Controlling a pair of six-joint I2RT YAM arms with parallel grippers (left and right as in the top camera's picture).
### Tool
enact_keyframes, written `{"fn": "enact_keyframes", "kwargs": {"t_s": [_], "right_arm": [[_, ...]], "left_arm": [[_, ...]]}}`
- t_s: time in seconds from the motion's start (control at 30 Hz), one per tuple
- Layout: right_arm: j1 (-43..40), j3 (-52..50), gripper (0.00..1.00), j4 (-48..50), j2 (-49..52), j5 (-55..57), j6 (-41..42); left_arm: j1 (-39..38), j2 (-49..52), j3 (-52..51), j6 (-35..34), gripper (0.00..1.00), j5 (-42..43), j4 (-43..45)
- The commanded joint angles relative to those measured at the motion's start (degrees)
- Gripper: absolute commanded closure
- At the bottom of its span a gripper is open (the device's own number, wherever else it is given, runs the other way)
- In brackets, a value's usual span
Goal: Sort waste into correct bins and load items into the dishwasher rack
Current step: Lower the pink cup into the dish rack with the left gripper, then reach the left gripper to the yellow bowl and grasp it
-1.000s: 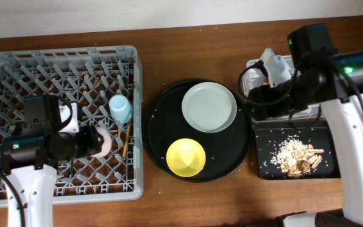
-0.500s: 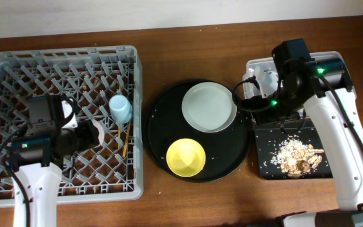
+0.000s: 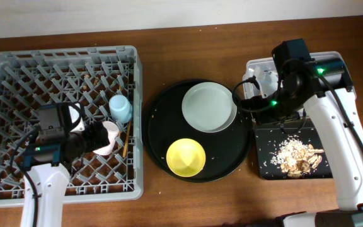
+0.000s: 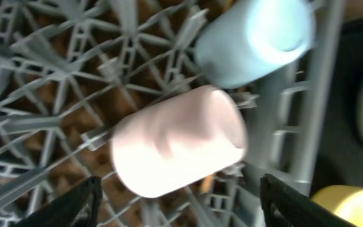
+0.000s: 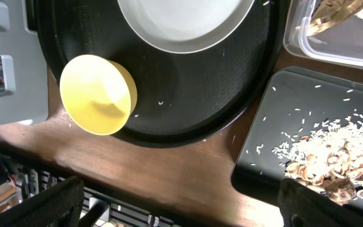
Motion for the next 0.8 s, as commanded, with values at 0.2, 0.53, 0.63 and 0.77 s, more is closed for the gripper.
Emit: {"fn": "enact_keyframes", "kwargs": {"t_s": [0.2,0.53,0.63,0.77], "right_arm": [[-0.17,-0.09,0.01,-0.02,-0.20,0.68,0.04],[-0.17,-0.11,0.01,-0.02,-0.20,0.68,0.04],[-0.17,-0.09,0.01,-0.02,-0.20,0.68,0.04],[-0.17,-0.09,0.01,-0.02,-0.20,0.68,0.04]], "left_arm": [[-10.49,1.53,6.64,0.22,1.00,-2.56,0.09],[-10.45,8.13,13.90,-2.36,0.98,-11.50,-12.33],[-10.51,4.35,19.61,-2.36,0.80,-8.20,-15.61],[-10.95,0.07,21.81,-2.25,0.35,8.50,-15.06]]}}
